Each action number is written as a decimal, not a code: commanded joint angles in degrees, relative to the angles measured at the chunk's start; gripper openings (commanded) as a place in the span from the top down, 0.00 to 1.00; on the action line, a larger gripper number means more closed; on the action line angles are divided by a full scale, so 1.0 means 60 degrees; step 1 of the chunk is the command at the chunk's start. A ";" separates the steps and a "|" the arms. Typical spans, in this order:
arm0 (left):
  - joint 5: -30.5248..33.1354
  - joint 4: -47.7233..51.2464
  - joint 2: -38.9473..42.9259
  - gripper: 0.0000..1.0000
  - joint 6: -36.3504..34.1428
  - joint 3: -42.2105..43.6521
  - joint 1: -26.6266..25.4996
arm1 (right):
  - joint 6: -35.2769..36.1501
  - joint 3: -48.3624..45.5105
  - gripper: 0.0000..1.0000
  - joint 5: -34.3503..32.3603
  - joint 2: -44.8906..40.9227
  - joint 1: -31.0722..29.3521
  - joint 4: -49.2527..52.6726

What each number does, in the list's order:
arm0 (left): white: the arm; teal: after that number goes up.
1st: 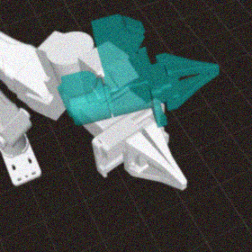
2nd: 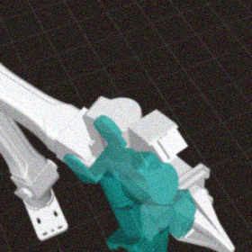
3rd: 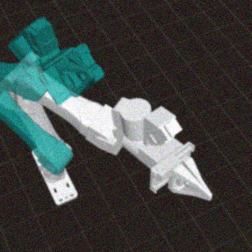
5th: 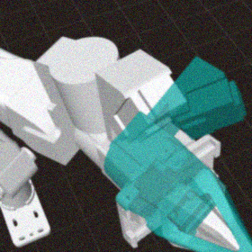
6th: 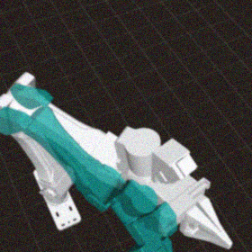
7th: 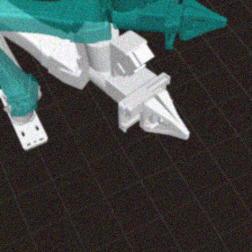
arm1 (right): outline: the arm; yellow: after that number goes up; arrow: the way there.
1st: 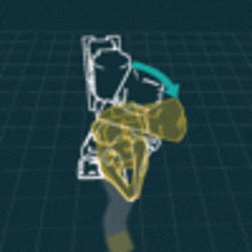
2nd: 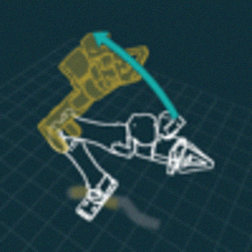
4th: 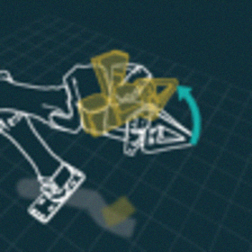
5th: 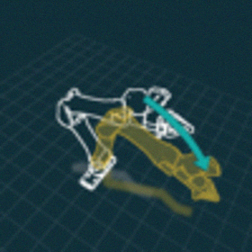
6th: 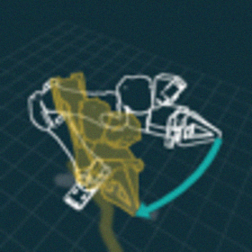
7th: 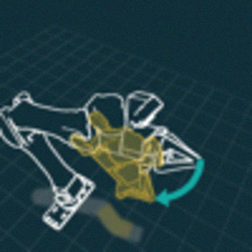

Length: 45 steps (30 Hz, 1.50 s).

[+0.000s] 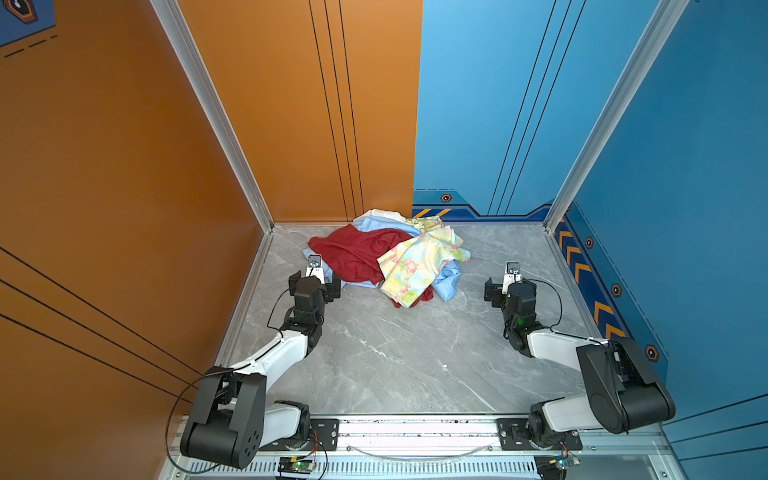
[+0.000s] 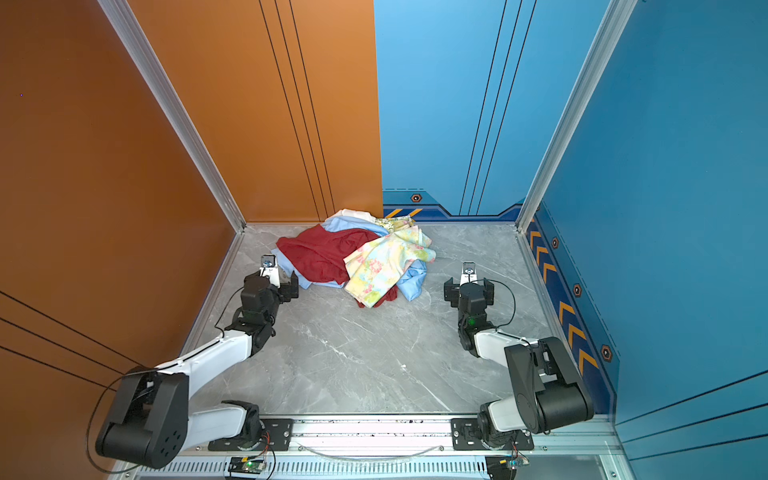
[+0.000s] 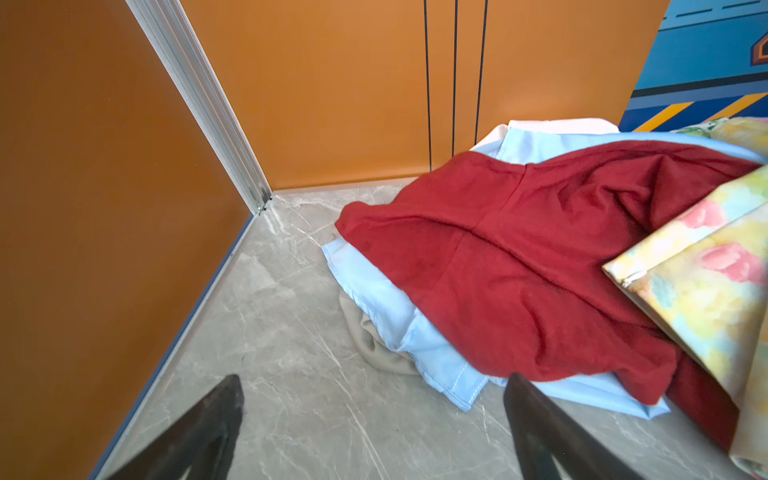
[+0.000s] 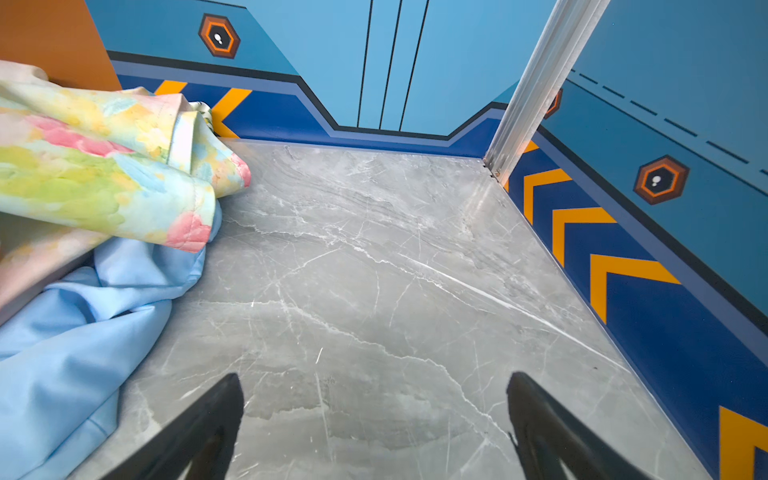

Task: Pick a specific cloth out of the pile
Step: 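Reach both grippers into the pile toward the light blue shirt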

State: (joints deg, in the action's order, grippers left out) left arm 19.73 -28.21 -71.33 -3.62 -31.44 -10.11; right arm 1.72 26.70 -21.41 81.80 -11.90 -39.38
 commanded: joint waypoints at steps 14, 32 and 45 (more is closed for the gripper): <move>-0.1431 0.6412 0.1120 0.02 0.2551 -0.3228 0.0363 | -0.2210 0.1964 0.00 -0.0950 -0.1966 -0.0078 0.4006; -0.3285 0.8217 -0.0001 0.02 0.5984 -0.4279 0.1122 | -0.6164 0.4091 0.09 0.0796 -0.1635 -0.1530 0.6474; -0.6009 0.7080 -0.0338 0.02 0.7999 -0.3136 0.2215 | -1.0349 0.3398 0.15 0.2934 -0.1345 -0.1722 0.5917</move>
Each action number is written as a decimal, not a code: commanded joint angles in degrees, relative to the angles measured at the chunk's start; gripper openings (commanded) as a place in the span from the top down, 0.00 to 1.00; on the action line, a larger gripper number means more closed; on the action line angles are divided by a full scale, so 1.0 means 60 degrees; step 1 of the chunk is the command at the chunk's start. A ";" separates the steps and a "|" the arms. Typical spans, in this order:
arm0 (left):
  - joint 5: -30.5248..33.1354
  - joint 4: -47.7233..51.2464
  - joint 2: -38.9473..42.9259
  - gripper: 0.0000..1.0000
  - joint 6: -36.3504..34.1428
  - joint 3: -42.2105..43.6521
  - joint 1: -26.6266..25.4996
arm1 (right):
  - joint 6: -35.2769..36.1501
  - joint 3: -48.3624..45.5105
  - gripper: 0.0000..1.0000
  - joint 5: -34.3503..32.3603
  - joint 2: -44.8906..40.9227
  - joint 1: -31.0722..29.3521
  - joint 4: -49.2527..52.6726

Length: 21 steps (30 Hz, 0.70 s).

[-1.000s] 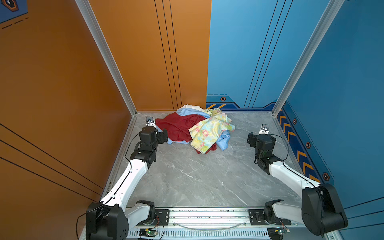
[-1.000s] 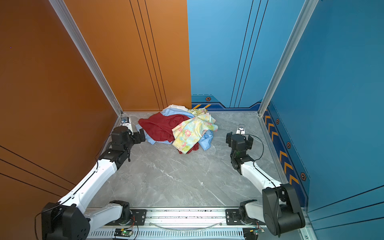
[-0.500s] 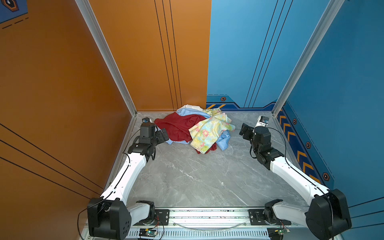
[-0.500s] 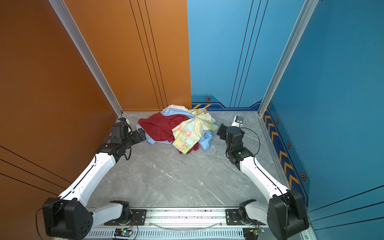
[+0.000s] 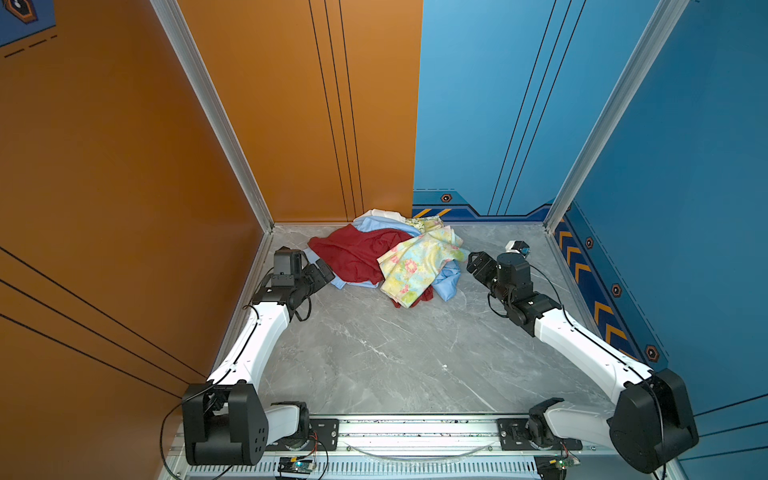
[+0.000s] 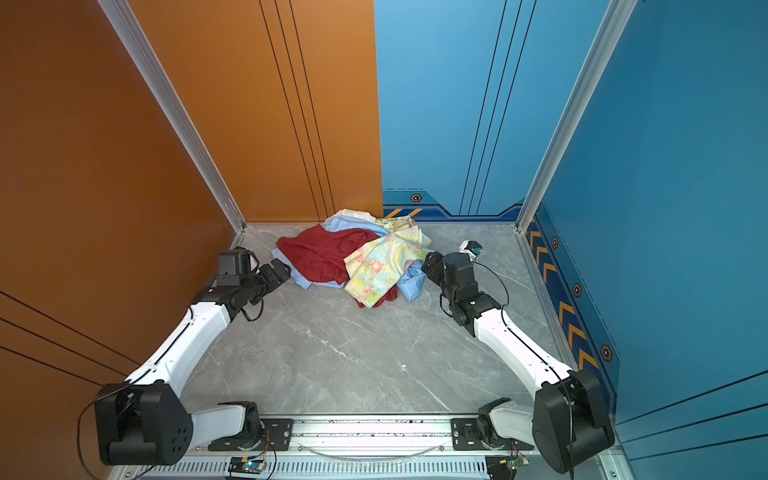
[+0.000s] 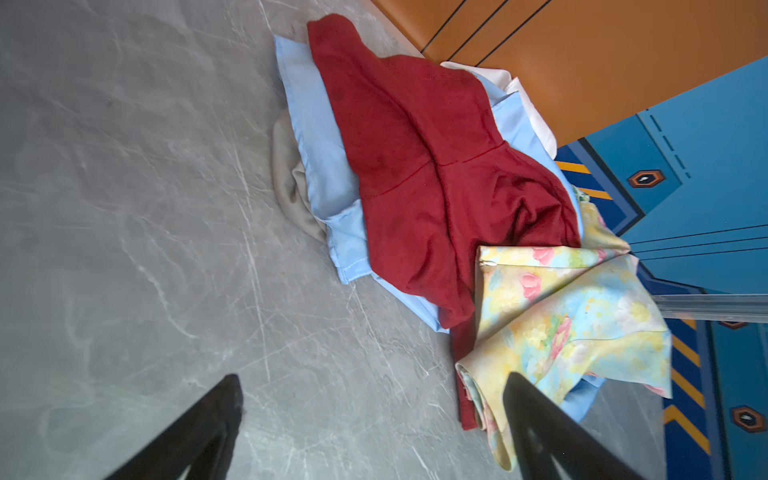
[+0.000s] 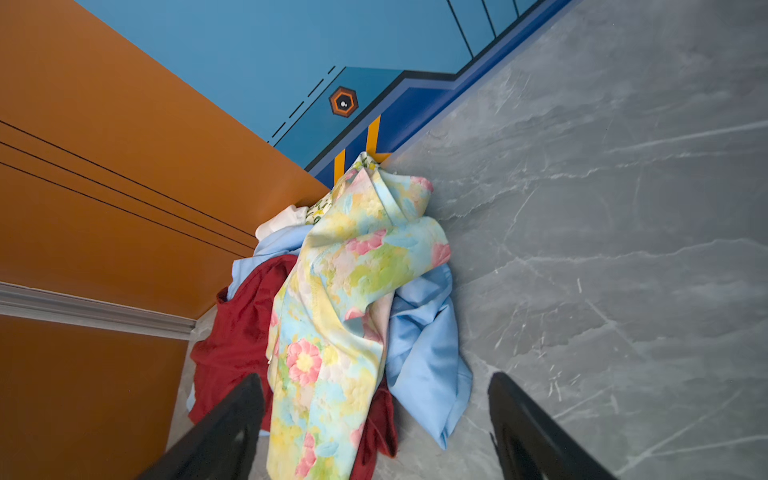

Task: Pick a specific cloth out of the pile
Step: 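Reach both grippers into the pile toward the light blue shirt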

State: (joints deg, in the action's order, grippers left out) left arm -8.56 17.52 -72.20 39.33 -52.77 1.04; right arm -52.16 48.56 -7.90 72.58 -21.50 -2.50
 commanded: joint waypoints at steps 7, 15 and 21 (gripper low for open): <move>-0.3166 -0.2403 -0.0617 0.01 0.2614 0.1365 0.1450 | -0.2664 -0.0823 0.16 0.0739 0.0355 -0.0211 -0.1047; -0.3371 -0.2905 -0.0708 0.02 0.3318 0.1634 0.1805 | -0.2460 -0.0674 0.17 0.0593 0.0413 -0.0182 -0.0839; -0.3409 -0.2990 -0.0879 0.11 0.3074 0.1442 0.1685 | -0.1667 -0.0482 0.18 0.0609 0.0730 -0.0126 -0.0373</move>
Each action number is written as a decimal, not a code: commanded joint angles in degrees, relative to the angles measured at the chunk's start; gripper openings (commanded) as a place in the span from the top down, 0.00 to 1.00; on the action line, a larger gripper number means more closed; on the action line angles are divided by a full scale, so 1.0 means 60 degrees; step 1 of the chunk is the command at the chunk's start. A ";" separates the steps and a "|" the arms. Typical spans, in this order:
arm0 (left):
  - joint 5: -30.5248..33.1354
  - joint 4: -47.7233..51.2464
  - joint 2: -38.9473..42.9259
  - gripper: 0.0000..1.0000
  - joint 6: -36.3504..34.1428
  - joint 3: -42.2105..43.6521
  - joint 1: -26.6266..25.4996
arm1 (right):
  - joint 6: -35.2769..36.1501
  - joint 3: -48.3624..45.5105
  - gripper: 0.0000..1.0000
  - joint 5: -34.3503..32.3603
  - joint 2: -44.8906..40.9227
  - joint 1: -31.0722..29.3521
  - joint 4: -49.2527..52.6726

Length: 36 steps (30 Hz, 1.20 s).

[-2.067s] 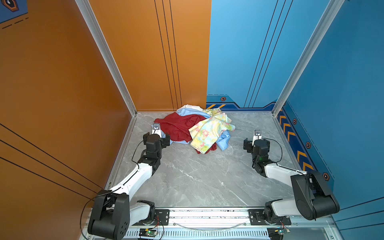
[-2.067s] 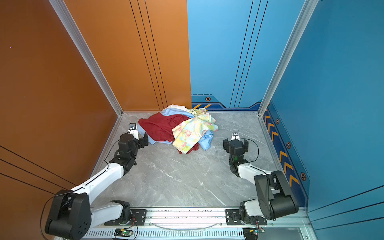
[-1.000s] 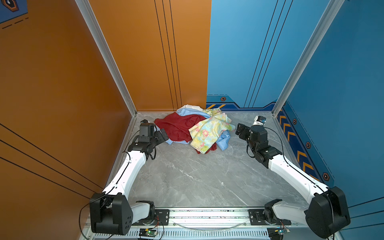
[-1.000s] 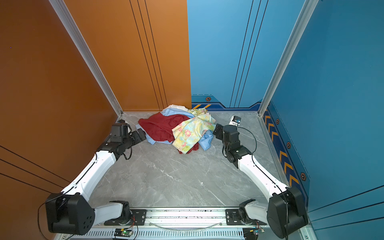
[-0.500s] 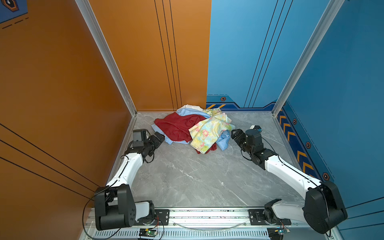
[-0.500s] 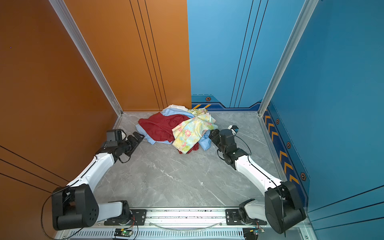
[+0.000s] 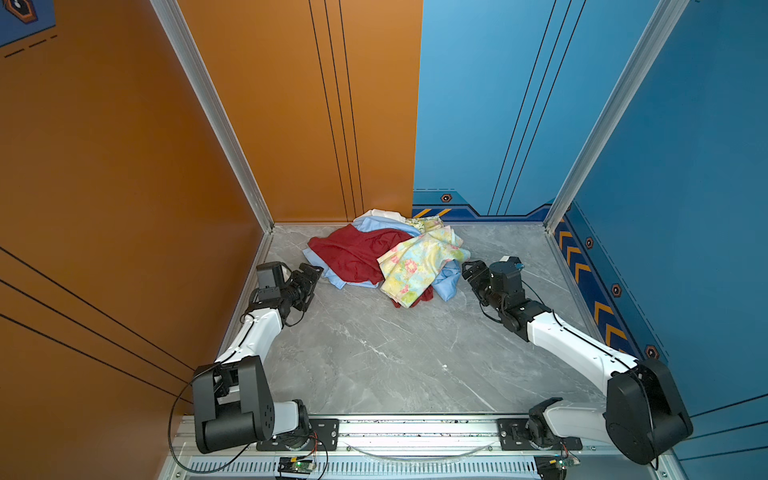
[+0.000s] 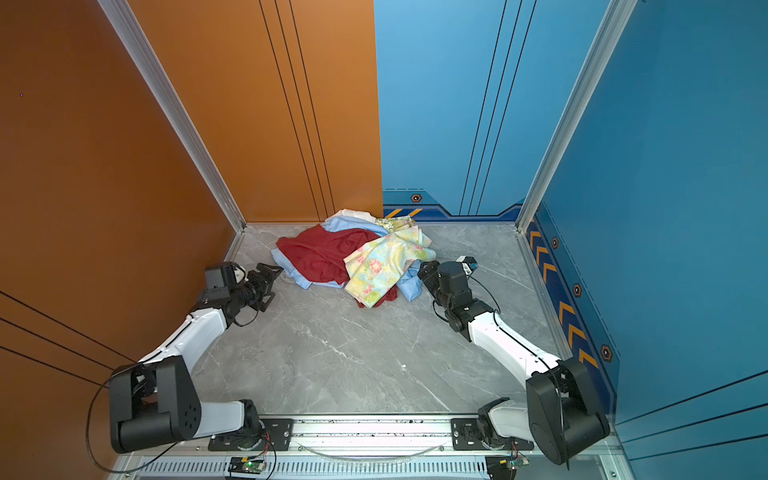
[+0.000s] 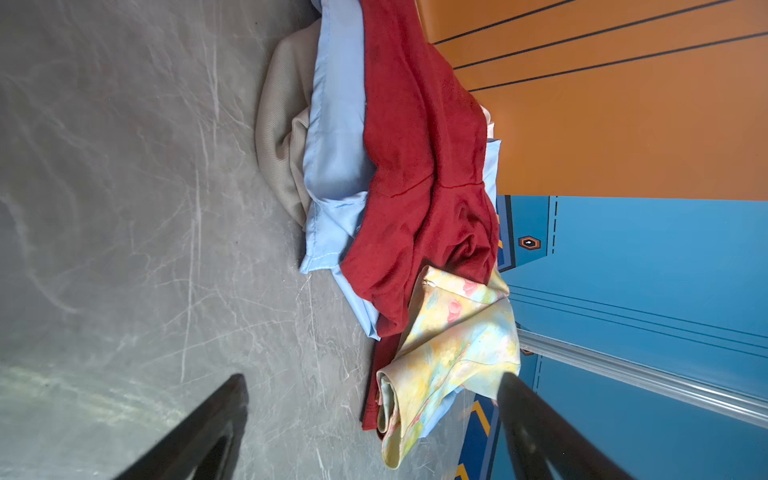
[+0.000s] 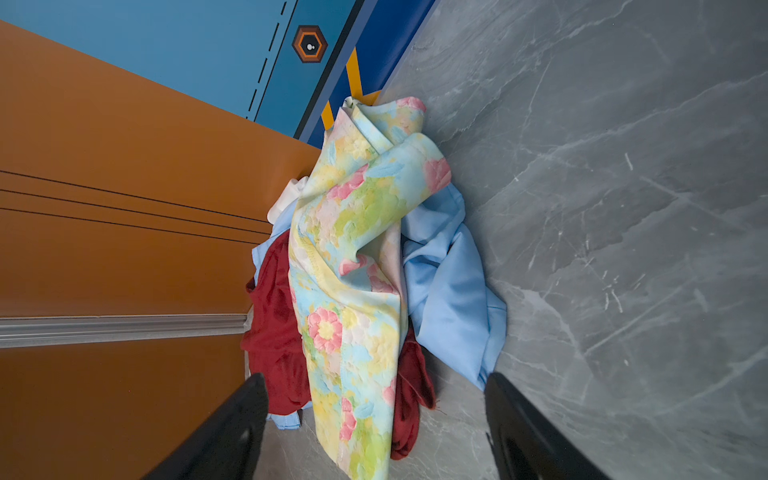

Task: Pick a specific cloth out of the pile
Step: 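Reach both grippers into the pile toward the light blue shirt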

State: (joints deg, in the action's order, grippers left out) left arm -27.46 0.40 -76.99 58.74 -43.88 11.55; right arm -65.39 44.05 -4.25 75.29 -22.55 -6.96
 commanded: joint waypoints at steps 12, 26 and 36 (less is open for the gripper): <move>0.4439 0.4059 -0.0396 0.10 -0.6766 -0.3691 -0.4842 | 0.2031 0.0434 0.29 0.1089 0.2061 0.0082 0.0123; 0.4914 0.4972 -0.0676 0.08 -0.8669 -0.4602 -0.6569 | 0.2341 0.1867 0.35 0.1064 0.4187 -0.0078 0.0118; 0.4798 0.5118 -0.0164 0.08 -0.8461 -0.4465 -0.6190 | 0.2003 0.3175 0.43 0.1310 0.5668 -0.0073 0.0773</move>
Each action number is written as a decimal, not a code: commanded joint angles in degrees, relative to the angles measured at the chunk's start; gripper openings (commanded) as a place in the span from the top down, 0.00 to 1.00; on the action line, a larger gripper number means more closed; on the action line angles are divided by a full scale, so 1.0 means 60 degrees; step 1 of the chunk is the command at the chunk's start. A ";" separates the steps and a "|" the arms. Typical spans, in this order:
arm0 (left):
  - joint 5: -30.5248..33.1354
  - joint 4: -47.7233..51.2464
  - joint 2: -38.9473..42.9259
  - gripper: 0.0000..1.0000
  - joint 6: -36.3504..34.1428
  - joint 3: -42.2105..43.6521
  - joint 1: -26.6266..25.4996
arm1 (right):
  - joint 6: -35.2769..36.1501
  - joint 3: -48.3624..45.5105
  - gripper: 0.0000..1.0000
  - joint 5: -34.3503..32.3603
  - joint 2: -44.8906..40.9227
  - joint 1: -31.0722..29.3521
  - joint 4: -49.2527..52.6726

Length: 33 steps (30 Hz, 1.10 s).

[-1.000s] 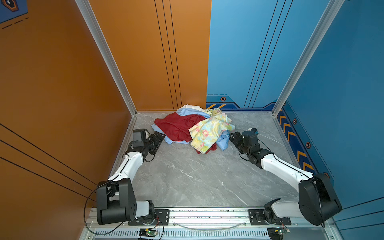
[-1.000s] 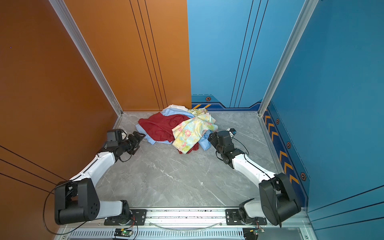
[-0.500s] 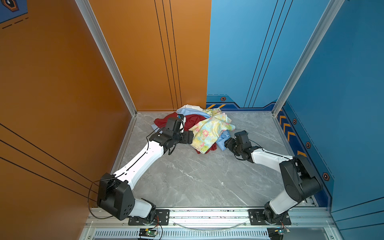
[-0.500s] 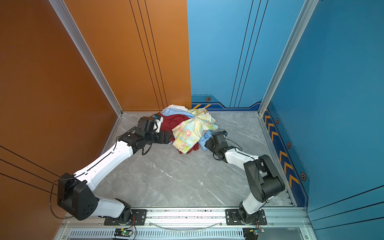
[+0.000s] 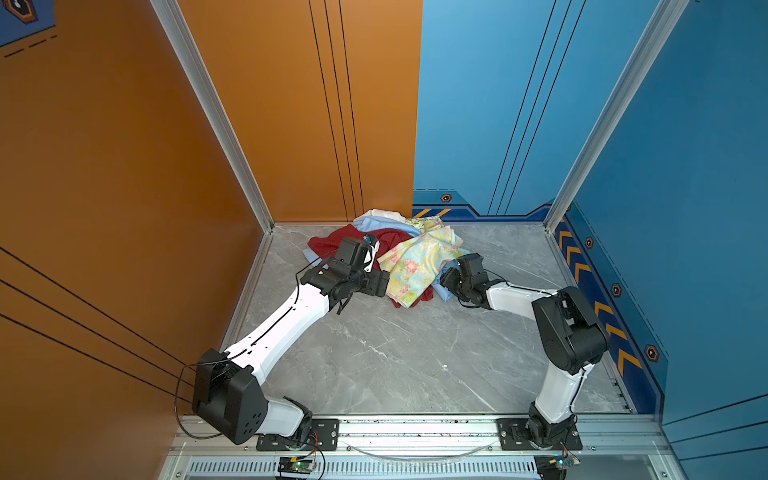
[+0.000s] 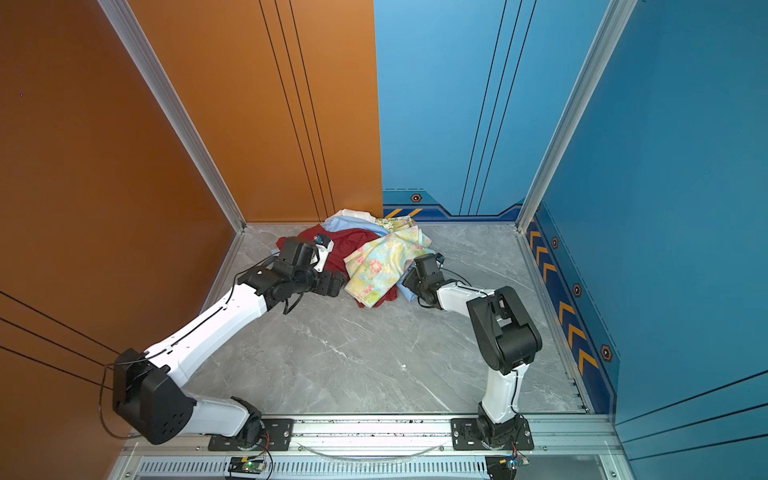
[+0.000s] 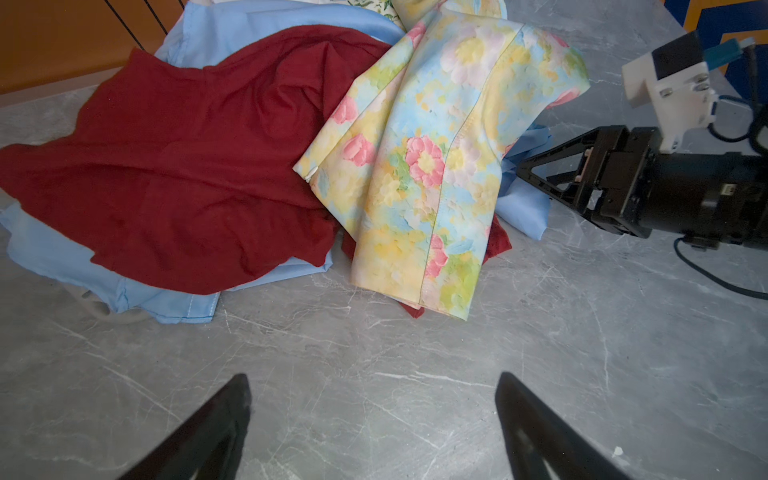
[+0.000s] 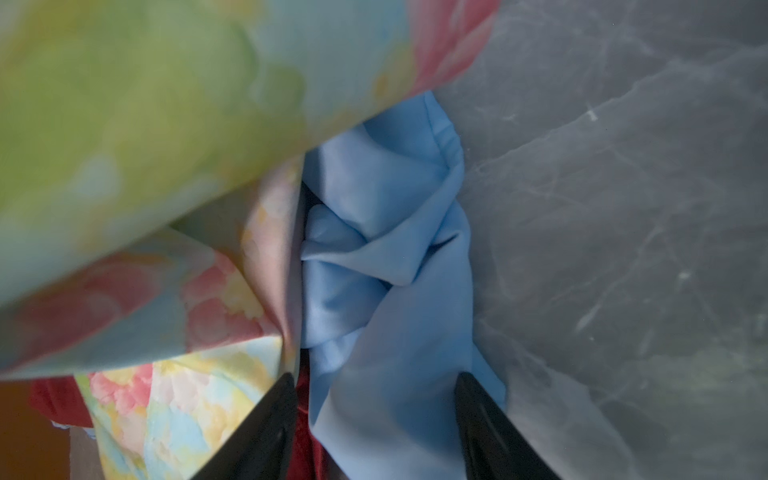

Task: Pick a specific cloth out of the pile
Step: 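Grasp the light blue shirt with the right gripper and lift it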

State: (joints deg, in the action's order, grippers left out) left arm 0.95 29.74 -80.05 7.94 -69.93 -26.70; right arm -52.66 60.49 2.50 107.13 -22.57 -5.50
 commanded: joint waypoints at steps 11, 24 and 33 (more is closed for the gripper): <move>-0.0336 0.0213 0.0553 0.07 0.0286 0.0040 0.0629 | -0.0044 0.1115 0.95 -0.0062 0.0740 -0.0124 0.1246; -0.0837 0.0205 0.0811 0.08 0.1317 0.0200 0.2076 | 0.1670 0.3786 1.00 -0.0252 -0.0380 -0.0438 0.2395; -0.0778 -0.0102 0.0989 0.08 0.1685 0.0400 0.2594 | 0.2442 0.9071 1.00 0.0576 0.0653 -0.1157 0.2725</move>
State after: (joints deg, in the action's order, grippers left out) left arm -3.14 29.71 -75.81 16.58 -69.12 -11.94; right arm -41.34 105.91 3.38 109.43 -28.14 12.16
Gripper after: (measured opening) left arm 0.921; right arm 0.048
